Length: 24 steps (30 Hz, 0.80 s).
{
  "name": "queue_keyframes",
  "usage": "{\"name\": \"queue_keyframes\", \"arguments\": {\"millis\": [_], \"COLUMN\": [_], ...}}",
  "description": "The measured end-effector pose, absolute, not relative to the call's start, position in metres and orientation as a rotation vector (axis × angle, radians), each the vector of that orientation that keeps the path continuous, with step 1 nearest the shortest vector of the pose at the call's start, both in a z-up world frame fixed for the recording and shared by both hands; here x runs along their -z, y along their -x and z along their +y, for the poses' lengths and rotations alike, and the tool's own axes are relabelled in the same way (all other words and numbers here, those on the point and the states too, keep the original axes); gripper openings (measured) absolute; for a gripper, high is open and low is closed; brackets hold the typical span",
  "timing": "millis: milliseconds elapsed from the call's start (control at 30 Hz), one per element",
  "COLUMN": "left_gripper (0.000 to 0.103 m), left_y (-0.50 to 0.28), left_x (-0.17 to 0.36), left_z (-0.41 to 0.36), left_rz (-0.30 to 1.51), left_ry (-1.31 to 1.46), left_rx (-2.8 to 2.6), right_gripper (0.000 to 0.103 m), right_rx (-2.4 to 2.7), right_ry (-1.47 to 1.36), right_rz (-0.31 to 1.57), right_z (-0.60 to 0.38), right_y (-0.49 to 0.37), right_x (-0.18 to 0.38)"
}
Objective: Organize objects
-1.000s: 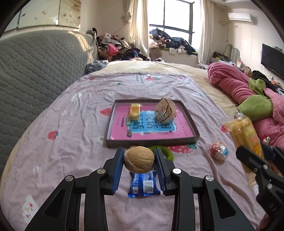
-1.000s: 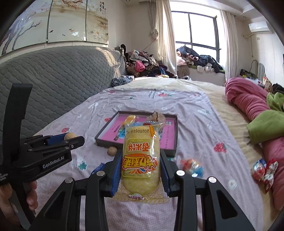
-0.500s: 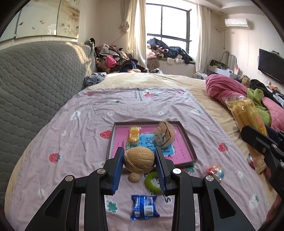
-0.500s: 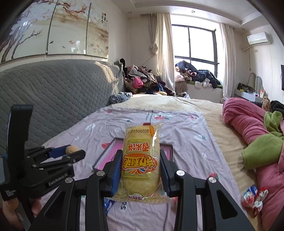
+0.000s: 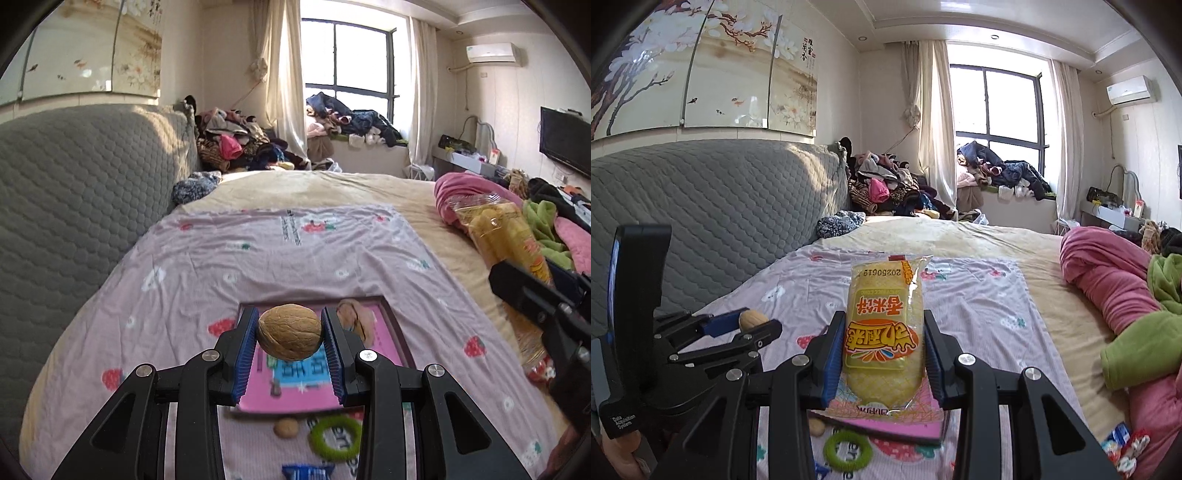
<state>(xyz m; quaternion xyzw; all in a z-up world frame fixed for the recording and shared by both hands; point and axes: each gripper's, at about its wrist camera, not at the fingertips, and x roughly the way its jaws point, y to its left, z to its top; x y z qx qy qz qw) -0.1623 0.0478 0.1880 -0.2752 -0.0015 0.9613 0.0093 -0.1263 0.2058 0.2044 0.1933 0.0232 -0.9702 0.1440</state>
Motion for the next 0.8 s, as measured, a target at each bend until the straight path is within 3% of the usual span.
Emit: {"name": "queue_keyframes", "arguments": {"millis": [367,800], "left_gripper": [0.036,0.036], "left_y": [0.228,0.271], "left_x": [-0.171,-0.070], "left_z": [0.044,0.030], "left_rz": [-0.020,-0.009], "left_ry": [0.856,1.017], "left_rx": [-3.007,-2.975], "right_gripper": [0.039,0.039], "right_rx": [2.818,2.803], "right_ry": [-0.561,-0.770], "right_rz": [0.019,-0.011], "right_z": [0.204,0.207], "right_y": [0.178,0.225], "right_x": [-0.183,-0.087]}}
